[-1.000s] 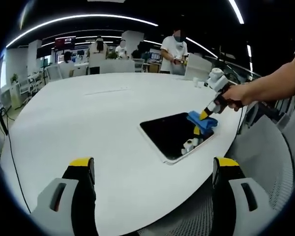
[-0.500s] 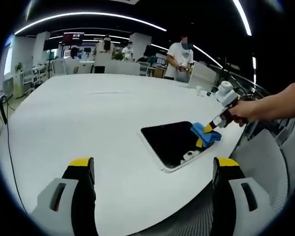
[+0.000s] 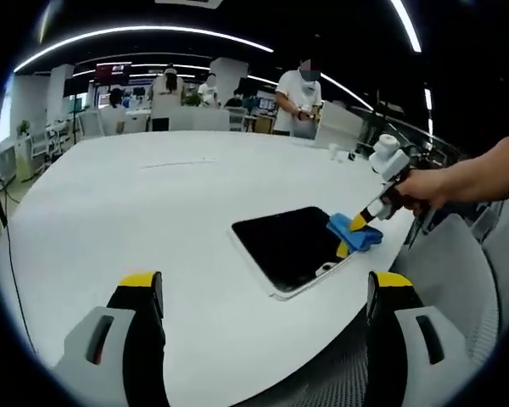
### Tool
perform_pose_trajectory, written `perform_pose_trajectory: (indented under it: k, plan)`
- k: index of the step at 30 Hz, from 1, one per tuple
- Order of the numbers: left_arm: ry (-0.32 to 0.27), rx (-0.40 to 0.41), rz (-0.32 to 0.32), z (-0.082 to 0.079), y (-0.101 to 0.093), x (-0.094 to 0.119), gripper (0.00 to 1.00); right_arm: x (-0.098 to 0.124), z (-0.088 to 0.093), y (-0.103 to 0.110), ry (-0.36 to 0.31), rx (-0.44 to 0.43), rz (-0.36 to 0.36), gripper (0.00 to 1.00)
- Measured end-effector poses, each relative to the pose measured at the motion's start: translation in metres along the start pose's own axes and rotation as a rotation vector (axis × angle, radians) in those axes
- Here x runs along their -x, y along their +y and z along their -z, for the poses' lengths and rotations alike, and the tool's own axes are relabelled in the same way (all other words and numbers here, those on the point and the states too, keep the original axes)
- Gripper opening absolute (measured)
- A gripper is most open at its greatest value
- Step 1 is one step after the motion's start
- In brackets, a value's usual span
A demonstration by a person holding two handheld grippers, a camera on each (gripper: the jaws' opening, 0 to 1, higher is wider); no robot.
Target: Wipe the mirror surface with the cleaning cloth until all visible marks leave the cleaned area.
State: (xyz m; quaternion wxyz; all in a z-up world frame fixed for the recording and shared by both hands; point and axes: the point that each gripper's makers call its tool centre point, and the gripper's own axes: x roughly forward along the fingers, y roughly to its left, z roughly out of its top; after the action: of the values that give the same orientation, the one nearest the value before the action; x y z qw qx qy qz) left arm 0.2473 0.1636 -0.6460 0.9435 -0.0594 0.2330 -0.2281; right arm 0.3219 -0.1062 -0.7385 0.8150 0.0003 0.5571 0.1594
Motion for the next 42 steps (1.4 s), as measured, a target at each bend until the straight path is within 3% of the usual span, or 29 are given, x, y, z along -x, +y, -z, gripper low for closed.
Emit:
perform_pose_trajectory:
  k: [5, 18, 23, 28, 34, 40, 41, 42]
  plan:
    - [0.013, -0.059, -0.013, 0.003, 0.0, -0.005, 0.99, 0.0, 0.003, 0.001, 0.011, 0.006, -0.004, 0.0]
    - [0.024, -0.015, -0.01, 0.011, 0.001, -0.005, 0.99, 0.0, 0.008, 0.007, 0.025, -0.003, -0.024, 0.0]
    - [0.0, -0.01, -0.004, 0.0, -0.003, 0.0, 0.99, -0.001, 0.01, 0.009, 0.034, -0.004, -0.037, 0.0]
    - [0.025, -0.067, 0.017, 0.008, -0.008, 0.003, 0.99, -0.001, 0.013, 0.009, 0.034, 0.003, -0.037, 0.0]
    - [0.016, -0.031, -0.009, 0.011, -0.001, -0.002, 0.99, 0.0, 0.014, 0.01, 0.022, -0.013, -0.031, 0.0]
    - [-0.025, 0.022, 0.007, -0.002, -0.003, 0.003, 0.99, 0.0, 0.014, 0.01, 0.012, -0.011, -0.025, 0.0]
    - [-0.024, 0.019, 0.006, -0.002, -0.003, 0.002, 0.99, 0.0, 0.014, 0.01, 0.016, -0.001, -0.028, 0.0]
    - [-0.018, 0.011, 0.009, -0.001, -0.005, 0.001, 0.99, 0.0, 0.014, 0.011, 0.023, 0.074, -0.043, 0.0]
